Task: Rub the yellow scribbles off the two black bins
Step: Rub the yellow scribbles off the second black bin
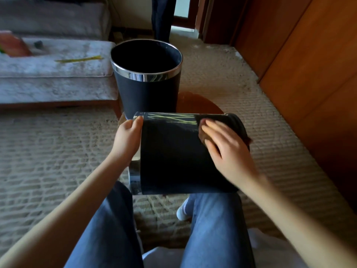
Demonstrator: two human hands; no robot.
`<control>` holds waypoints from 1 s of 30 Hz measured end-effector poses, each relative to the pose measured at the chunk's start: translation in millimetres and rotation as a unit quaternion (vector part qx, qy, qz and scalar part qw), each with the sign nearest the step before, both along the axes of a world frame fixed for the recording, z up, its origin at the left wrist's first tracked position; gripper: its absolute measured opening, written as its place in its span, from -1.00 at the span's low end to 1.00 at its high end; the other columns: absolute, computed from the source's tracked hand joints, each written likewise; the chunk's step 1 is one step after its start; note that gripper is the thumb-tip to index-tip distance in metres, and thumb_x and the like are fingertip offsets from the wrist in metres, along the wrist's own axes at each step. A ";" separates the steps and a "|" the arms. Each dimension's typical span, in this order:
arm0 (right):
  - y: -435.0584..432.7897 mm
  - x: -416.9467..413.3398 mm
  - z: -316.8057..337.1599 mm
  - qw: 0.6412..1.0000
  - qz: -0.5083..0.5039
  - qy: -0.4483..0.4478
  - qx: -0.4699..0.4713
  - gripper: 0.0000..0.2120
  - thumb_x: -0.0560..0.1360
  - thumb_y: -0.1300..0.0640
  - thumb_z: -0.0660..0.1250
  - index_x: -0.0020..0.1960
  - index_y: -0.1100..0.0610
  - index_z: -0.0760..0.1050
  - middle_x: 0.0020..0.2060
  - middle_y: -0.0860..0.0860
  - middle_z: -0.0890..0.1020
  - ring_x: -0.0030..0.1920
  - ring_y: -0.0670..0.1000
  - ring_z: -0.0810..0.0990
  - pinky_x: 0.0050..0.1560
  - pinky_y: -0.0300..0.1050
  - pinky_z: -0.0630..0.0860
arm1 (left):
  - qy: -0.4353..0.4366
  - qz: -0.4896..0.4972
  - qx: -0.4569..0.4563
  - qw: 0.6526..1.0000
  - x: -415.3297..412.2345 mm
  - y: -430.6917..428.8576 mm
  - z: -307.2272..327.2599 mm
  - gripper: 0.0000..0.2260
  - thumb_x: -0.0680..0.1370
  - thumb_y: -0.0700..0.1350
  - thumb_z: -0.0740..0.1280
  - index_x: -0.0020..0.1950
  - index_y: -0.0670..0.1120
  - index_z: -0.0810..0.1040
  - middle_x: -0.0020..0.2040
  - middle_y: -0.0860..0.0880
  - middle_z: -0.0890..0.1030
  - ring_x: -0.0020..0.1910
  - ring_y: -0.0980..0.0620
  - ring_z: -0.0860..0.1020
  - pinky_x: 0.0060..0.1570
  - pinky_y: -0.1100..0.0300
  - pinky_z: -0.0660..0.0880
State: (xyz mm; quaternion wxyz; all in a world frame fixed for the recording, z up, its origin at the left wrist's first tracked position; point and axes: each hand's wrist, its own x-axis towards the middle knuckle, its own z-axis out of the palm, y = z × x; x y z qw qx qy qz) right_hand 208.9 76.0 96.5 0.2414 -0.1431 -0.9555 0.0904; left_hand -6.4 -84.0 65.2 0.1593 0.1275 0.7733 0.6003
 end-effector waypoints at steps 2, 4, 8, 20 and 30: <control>-15.7 36.3 -25.5 0.998 0.016 0.016 0.051 -0.62 0.58 0.24 0.29 0.39 0.26 0.47 0.41 0.12 0.47 0.46 0.13 0.37 0.48 0.09 0.31 | -0.006 -0.010 0.000 1.000 -4.1 2.7 2.6 -0.67 0.56 0.15 0.19 -0.15 -0.11 0.47 -0.33 -0.10 0.35 -0.40 0.05 0.30 -0.28 0.08 0.25; -21.1 51.3 -42.5 0.996 0.024 0.015 0.082 -0.62 0.58 0.26 0.29 0.39 0.26 0.46 0.42 0.15 0.45 0.48 0.18 0.34 0.43 0.22 0.34 | -0.005 -0.015 0.000 1.000 -4.4 3.0 2.8 -0.66 0.56 0.16 0.19 -0.13 -0.10 0.49 -0.30 -0.10 0.37 -0.39 0.06 0.31 -0.28 0.08 0.26; -23.7 25.8 -33.0 0.996 0.042 0.069 0.044 -0.70 0.58 0.29 0.26 0.29 0.30 0.54 0.33 0.16 0.54 0.41 0.18 0.44 0.43 0.18 0.35 | 0.021 -0.003 0.008 1.000 7.0 -4.4 -3.0 -0.68 0.63 0.09 0.20 -0.21 -0.10 0.43 -0.36 -0.07 0.35 -0.40 0.07 0.32 -0.34 0.10 0.26; -6.5 -47.4 16.3 0.997 -0.007 -0.052 -0.056 -0.67 0.63 0.12 0.16 0.29 0.19 0.56 0.25 0.08 0.60 0.27 0.10 0.54 0.34 -0.06 0.42 | 0.040 0.010 -0.010 0.999 20.0 -12.3 0.7 -0.56 0.65 0.09 0.18 -0.22 -0.25 0.42 -0.31 -0.07 0.44 -0.30 0.09 0.41 -0.25 0.11 0.36; -39.6 1.3 -23.2 0.996 0.074 0.033 0.028 -0.67 0.56 0.34 0.24 0.30 0.30 0.53 0.32 0.15 0.54 0.40 0.16 0.44 0.45 0.11 0.33 | 0.017 0.000 0.018 1.000 18.4 -10.9 -0.7 -0.67 0.65 0.07 0.17 -0.23 -0.07 0.44 -0.34 0.00 0.45 -0.33 0.12 0.41 -0.25 0.12 0.37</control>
